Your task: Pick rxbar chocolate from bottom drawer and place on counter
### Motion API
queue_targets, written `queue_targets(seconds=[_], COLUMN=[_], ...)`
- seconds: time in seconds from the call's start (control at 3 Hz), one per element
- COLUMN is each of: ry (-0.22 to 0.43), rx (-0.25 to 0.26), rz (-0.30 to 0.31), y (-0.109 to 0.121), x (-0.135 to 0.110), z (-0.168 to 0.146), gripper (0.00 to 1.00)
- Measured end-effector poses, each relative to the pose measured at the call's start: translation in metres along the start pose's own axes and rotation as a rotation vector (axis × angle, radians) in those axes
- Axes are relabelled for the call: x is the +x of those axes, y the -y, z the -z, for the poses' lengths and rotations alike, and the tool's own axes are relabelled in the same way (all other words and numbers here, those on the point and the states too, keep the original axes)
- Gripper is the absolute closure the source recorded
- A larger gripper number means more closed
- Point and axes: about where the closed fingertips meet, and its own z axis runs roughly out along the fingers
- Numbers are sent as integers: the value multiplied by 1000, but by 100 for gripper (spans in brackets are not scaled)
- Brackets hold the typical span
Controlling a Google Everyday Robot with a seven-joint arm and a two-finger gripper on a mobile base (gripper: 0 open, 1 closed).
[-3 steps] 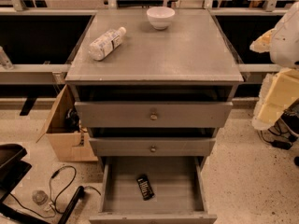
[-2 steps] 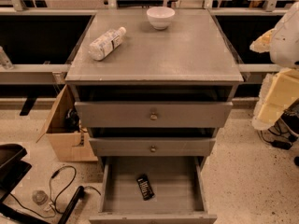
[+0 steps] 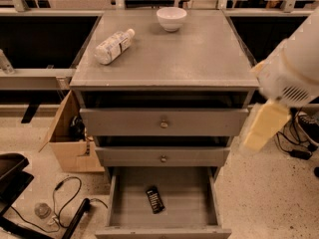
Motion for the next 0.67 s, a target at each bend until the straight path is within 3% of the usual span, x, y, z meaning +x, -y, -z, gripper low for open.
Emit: queue_targets(seconds=[0.33,0.67], ry=[-5,-15], rx=[-57,-69], rz=[-92,-176], y=[-28,-37], x=[4,13], z=[-117,-203], gripper=[0,0])
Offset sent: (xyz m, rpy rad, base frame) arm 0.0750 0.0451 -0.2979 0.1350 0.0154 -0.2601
